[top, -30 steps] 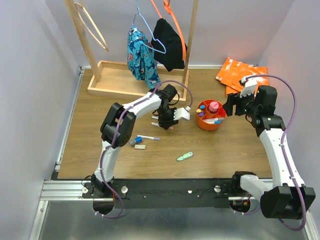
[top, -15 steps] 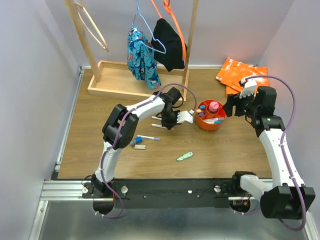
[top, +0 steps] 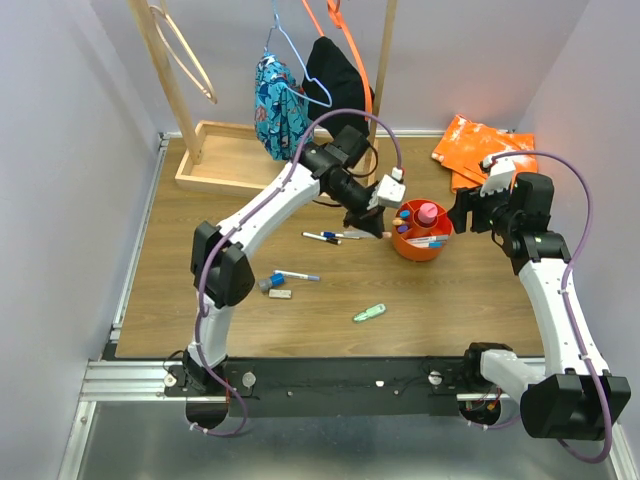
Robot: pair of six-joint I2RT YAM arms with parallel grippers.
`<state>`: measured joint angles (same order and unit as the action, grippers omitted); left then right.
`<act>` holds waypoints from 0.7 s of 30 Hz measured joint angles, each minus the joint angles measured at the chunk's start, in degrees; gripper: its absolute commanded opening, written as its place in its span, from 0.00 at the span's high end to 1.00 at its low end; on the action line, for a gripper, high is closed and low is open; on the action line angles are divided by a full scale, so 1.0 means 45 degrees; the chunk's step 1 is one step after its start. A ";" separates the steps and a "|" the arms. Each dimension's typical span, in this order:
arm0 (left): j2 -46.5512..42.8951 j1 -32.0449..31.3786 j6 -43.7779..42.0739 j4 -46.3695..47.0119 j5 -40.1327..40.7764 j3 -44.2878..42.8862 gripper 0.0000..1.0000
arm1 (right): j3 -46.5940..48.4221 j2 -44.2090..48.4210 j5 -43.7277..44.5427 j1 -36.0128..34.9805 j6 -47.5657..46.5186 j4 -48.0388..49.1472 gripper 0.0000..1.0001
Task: Sort the stationery into containers
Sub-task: Pick up the pen from the center of the board, then place the pen in the storage box.
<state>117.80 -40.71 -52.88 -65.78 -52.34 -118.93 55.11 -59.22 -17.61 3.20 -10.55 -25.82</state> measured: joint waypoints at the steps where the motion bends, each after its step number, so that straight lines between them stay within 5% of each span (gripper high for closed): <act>1: -0.0282 -0.0068 0.0257 0.0287 -0.0607 -0.0039 1.00 | 0.0000 0.0000 0.0034 0.0005 0.0000 0.0000 0.20; 7: -0.0821 -0.0714 0.3283 0.5095 -0.2934 0.1107 1.00 | 0.0330 -0.0185 0.0287 0.0000 0.0000 -0.0233 0.20; 11: -0.0738 -0.0874 0.6785 1.0331 -0.3551 0.3016 1.00 | 0.0631 -0.0253 0.0568 0.0000 0.0097 -0.0228 0.20; 17: 0.0675 -0.0787 1.2526 1.8044 -0.3842 0.3235 1.00 | 0.0656 -0.0233 0.0782 0.0000 0.0418 -0.0287 0.20; 21: 0.1413 -0.0767 1.3775 1.9851 -0.3842 0.2866 1.00 | 0.0656 -0.0228 0.0860 0.0000 0.0457 -0.0291 0.20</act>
<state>124.16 -44.16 9.10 23.55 -69.63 -106.04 58.06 -60.25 -13.74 3.20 -8.49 -27.14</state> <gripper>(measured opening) 0.020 0.798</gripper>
